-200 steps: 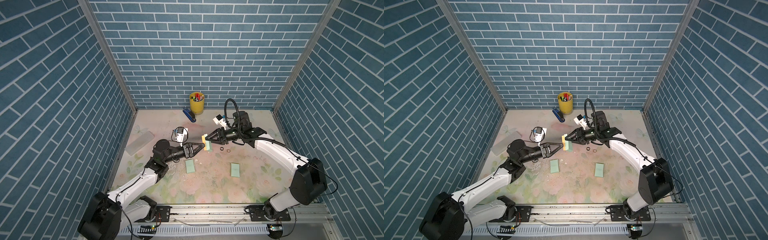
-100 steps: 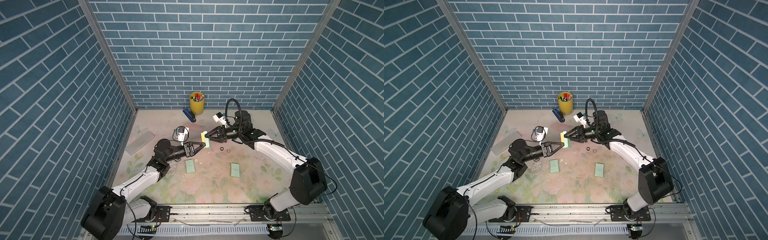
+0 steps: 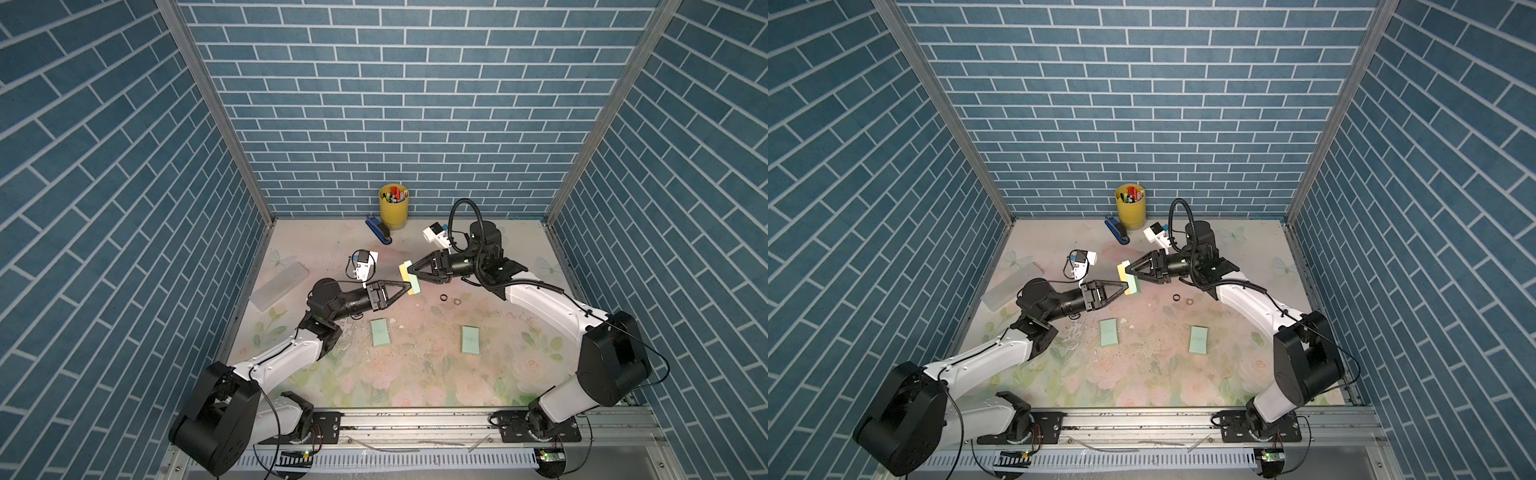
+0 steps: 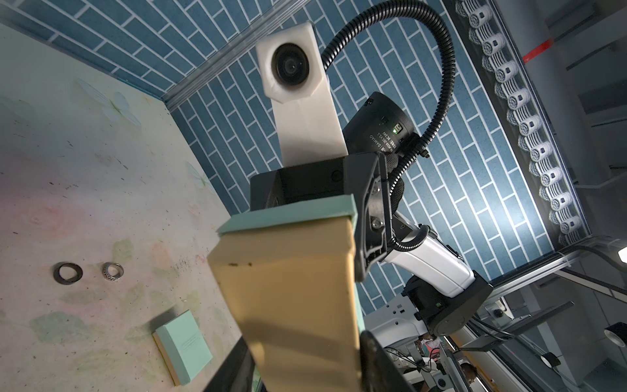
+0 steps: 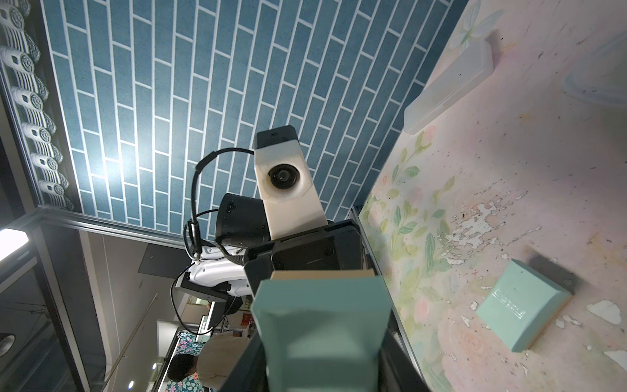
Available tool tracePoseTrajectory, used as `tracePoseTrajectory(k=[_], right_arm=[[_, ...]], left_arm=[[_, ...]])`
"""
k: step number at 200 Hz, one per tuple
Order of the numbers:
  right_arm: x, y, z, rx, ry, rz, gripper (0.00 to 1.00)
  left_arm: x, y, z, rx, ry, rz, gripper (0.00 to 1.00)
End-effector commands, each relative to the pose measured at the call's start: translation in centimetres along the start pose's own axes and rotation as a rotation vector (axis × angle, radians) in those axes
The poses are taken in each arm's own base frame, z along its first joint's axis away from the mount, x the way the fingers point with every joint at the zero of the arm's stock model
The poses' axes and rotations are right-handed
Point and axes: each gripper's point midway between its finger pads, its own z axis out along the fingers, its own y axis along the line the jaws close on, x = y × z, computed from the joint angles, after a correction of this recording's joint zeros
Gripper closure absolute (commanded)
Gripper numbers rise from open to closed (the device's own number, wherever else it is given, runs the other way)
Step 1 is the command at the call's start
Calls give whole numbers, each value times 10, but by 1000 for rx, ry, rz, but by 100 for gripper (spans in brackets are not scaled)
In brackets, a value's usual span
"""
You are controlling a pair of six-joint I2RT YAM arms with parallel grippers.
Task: Take the rings out of the lift-off lid box
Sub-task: Open the lid on the jewelry box.
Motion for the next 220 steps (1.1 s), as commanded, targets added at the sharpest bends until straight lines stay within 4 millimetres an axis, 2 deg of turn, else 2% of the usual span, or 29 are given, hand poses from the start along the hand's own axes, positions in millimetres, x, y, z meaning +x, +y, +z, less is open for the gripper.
tracePoseTrajectory(k=[1, 59, 150, 220], right_arm=[[13, -7, 11, -13, 43, 63, 55], [16, -8, 9, 14, 50, 65, 55], [17, 0, -8, 75, 84, 27, 54], [8, 0, -22, 100, 53, 14, 54]], left_arm=[[4, -7, -1, 29, 14, 32, 54], [3, -6, -4, 6, -4, 35, 57], [9, -3, -12, -30, -14, 46, 57], [11, -1, -14, -42, -12, 46, 57]])
